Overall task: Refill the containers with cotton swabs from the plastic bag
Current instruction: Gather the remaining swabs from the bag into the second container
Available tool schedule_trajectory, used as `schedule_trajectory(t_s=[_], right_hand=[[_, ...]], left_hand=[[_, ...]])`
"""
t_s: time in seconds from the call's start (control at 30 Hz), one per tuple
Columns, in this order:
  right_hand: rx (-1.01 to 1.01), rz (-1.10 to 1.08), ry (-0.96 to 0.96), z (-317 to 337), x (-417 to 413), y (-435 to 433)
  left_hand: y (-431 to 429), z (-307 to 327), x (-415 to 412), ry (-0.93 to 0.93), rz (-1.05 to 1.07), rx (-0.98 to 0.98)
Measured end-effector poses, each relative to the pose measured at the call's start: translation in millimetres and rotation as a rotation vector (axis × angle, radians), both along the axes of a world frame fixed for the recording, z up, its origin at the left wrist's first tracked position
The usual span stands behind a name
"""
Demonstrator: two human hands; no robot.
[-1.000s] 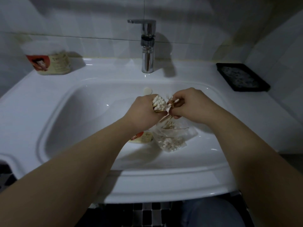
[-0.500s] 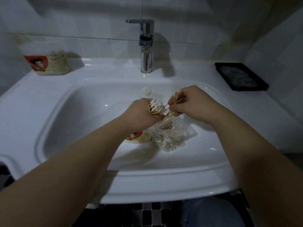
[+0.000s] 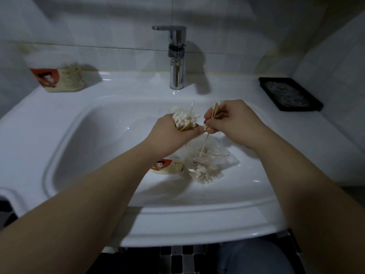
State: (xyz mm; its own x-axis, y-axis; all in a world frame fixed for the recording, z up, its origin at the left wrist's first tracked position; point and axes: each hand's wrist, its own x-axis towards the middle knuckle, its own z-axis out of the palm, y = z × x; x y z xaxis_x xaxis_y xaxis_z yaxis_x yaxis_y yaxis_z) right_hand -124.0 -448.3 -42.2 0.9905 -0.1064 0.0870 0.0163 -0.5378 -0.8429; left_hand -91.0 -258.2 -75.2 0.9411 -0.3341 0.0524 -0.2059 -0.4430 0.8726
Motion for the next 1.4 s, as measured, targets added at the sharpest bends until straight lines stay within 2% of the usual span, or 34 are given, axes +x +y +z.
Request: schedule_trajectory(t_s=[0.13,0.27,0.47,0.73,1.03,1.17,1.3,1.4], right_hand=[[0.130,-0.055,-0.070,2,3,3],[0.208,-0.210,-0.137,-1,9,-7],[0.393,-0.186,-0.102,-1,9,-2],[0.596,-0.158,-0.126,-3,11,2],[0.609,-0.143,-0.082,-6,12,1],[0.617,-0.144,-0.088,-6,12,0],[0.622,-0.147,-0.085,-5,12,1],[0.649,-0.145,-0.087,-5,11,2]], left_hand=[[-2,-2,2,0.143,-0.045,-0.197],[-2,-1,4,0.295,-0.016,-0.440],[-1,1,4,0.493,-0.072,-0.600],[2,2,4,0.585,-0.129,-0.529],[3,2,3,0.545,-0.087,-0.524],[6,4,4,0.607,-0.144,-0.555],[4,3,2,0.673,-0.173,-0.480],[5,5,3,0.745,-0.177,-0.525]])
